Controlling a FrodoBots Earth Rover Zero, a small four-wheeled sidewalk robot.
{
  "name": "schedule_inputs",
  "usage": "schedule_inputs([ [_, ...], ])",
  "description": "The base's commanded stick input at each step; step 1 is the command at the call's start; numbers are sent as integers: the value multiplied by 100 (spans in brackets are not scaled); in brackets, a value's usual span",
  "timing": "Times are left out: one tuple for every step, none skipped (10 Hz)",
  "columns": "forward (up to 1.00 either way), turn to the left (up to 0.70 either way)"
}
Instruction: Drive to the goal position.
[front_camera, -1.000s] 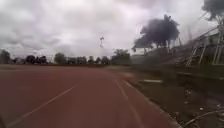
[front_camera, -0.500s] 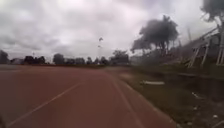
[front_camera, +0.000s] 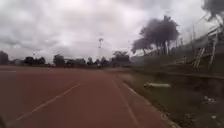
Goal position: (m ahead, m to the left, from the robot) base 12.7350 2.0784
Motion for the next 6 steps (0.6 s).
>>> schedule_inputs([
  [70, 0],
  [70, 0],
  [70, 0],
  [70, 0],
  [70, 0],
  [70, 0],
])
